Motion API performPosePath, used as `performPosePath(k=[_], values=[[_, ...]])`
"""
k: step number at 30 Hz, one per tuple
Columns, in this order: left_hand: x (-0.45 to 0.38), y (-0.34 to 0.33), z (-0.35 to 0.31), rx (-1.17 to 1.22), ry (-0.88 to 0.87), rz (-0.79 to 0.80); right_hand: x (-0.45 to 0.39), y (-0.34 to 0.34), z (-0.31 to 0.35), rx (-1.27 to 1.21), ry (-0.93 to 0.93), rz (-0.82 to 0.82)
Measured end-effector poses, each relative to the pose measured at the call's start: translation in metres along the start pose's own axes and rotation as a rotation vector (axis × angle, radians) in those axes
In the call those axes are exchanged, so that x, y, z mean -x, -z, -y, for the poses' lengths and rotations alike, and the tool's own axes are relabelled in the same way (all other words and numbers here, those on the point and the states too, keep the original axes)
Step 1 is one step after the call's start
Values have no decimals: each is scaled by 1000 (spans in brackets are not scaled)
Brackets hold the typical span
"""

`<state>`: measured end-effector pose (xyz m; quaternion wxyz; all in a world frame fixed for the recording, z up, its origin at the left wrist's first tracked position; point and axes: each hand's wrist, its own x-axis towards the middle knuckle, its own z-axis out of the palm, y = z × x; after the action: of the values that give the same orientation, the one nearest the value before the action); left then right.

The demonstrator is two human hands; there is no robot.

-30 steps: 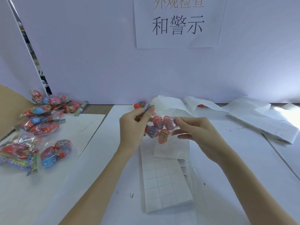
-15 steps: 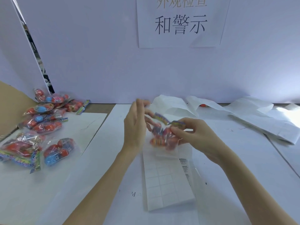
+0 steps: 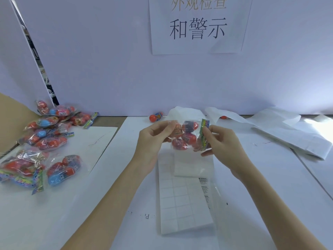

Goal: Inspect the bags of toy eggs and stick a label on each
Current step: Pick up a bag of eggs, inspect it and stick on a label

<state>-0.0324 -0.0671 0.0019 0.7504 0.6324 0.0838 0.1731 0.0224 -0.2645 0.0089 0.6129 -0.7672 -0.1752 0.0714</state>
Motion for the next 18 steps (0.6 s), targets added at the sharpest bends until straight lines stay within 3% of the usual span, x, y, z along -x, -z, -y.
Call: performPosePath(k=[5, 8, 14, 18], values=[[-3, 4, -1, 113, 30, -49, 3, -4, 4, 81, 91, 126], [-3, 3, -1, 26, -11, -11, 4, -7, 5, 3, 108, 56], [-1, 8, -8, -22, -44, 147, -1, 6, 2, -206, 1, 24], [0, 1, -3, -81, -162, 93, -2, 9, 5, -299, -77, 38]])
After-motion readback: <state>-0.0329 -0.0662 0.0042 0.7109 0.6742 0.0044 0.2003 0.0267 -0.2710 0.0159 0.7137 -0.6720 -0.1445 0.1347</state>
